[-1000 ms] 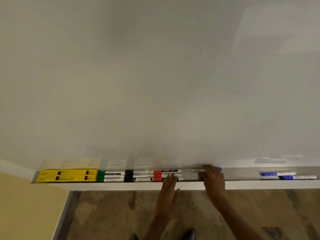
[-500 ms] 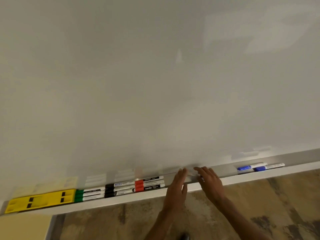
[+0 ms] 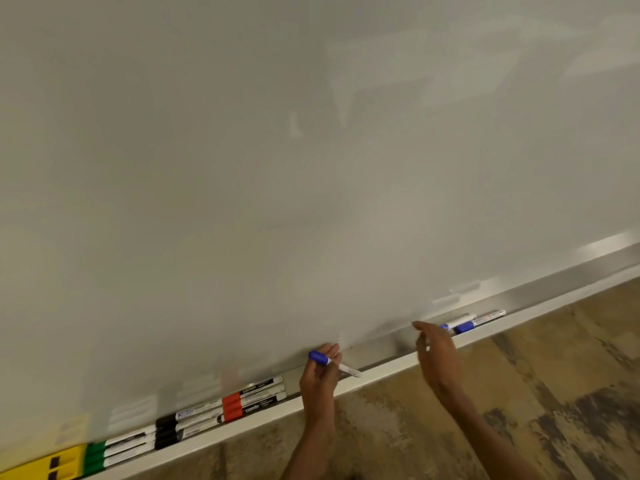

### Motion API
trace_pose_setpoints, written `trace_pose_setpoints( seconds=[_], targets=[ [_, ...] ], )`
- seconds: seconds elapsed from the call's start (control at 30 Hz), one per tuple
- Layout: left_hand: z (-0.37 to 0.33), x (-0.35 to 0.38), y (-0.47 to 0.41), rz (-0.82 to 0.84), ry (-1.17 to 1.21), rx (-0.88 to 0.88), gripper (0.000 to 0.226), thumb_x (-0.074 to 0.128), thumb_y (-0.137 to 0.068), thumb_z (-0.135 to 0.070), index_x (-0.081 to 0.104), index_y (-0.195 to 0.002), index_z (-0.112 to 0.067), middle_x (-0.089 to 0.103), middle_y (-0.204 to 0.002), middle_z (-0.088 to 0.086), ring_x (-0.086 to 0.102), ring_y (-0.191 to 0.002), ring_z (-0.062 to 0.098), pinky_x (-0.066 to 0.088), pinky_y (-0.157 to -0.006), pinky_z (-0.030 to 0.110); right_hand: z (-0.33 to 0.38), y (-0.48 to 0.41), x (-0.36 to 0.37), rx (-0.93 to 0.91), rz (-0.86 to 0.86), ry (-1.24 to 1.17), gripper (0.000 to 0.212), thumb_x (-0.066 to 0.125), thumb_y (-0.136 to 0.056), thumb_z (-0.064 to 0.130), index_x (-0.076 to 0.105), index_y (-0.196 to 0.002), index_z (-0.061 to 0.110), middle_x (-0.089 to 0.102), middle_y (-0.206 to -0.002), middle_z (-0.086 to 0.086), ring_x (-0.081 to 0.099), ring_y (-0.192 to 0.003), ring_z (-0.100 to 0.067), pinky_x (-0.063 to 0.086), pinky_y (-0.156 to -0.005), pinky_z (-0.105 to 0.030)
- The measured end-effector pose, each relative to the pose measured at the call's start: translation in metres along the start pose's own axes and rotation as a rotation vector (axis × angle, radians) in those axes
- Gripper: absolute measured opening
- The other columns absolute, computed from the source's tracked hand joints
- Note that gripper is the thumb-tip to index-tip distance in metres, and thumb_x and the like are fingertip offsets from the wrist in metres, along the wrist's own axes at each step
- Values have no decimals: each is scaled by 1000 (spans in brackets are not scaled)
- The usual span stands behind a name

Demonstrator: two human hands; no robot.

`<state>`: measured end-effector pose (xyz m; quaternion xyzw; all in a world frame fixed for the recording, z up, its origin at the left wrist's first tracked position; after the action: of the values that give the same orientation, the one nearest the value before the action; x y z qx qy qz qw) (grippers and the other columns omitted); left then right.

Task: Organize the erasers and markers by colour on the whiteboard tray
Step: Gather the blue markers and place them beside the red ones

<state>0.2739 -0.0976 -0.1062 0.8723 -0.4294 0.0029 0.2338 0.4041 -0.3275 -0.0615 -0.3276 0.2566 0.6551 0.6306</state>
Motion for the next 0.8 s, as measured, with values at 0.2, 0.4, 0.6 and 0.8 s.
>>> trace_pose_setpoints(
  seconds=[0.2, 0.4, 0.6, 0.8],
  targets=[
    [26, 9, 0, 7, 424, -277, 32, 55, -91, 2, 61, -121, -7, 69, -122, 12, 66, -110, 30, 53, -91, 44, -68, -34, -6, -89, 108, 411, 42, 67, -73, -16, 68, -113, -2, 69, -116, -22, 61, -112, -40, 49, -95, -54],
    [35, 14, 4, -6, 583, -349, 35, 55, -93, -8, 56, -127, -2, 65, -127, 16, 64, -113, 36, 46, -101, 51, -70, -45, 11, -185, 221, 466, 43, 79, -73, 1, 68, -114, 6, 69, -118, -16, 61, -114, -34, 48, -101, -49],
    [35, 15, 4, -1, 559, -348, 38, 56, -93, -13, 54, -129, -2, 63, -130, 16, 60, -118, 36, 39, -108, 55, -28, -30, 23, -368, 234, 384, 48, 86, -65, 5, 69, -109, 10, 70, -110, -12, 66, -103, -33, 51, -93, -46],
    [33, 25, 6, 41, 485, -309, 41, 59, -89, -14, 57, -130, -9, 62, -132, 9, 57, -123, 33, 38, -110, 53, 53, 12, 47, -418, 184, 116, 39, 75, -78, 4, 66, -115, 15, 72, -109, -6, 67, -94, -23, 54, -84, -35]
  ],
)
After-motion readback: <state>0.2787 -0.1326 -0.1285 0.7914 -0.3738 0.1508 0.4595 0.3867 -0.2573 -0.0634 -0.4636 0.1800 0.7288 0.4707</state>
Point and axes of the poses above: each hand's wrist, its own y-axis away from the middle knuckle, its own x-axis out of the palm, z = x × y, the point moved 8 cm from there along -y, towards the middle knuckle
